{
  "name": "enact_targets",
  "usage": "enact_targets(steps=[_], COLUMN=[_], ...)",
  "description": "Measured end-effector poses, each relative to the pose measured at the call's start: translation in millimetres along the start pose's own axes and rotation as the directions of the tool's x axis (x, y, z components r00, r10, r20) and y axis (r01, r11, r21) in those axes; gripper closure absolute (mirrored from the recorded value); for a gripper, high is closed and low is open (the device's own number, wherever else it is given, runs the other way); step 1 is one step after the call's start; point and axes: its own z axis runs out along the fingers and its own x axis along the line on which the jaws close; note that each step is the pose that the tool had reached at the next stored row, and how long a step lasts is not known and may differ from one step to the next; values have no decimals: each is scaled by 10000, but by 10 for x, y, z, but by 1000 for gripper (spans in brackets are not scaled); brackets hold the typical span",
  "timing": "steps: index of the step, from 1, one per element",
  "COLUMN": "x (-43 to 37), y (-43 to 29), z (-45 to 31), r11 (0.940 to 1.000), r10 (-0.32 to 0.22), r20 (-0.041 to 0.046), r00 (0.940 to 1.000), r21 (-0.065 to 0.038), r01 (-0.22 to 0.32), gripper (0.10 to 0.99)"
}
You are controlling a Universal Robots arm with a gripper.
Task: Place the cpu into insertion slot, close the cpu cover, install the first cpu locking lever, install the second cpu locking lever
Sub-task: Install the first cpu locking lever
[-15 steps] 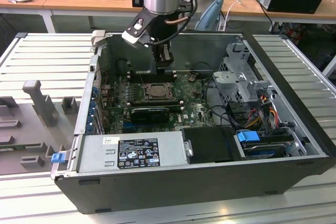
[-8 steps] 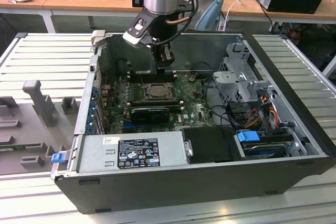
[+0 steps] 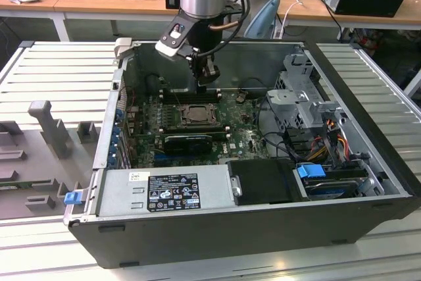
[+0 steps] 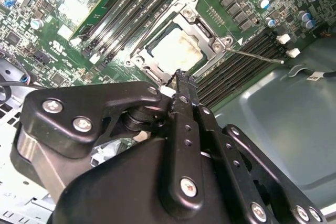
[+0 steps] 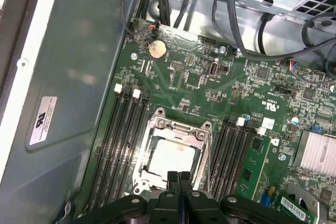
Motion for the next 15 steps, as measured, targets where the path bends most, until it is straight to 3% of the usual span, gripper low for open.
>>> enact_targets(steps=[15], x=[0], y=[0], z=[0], r11=[9956], r10=[-939], r20=[-22], r00=[9956], r21=[-2], r01=[939], gripper=[980])
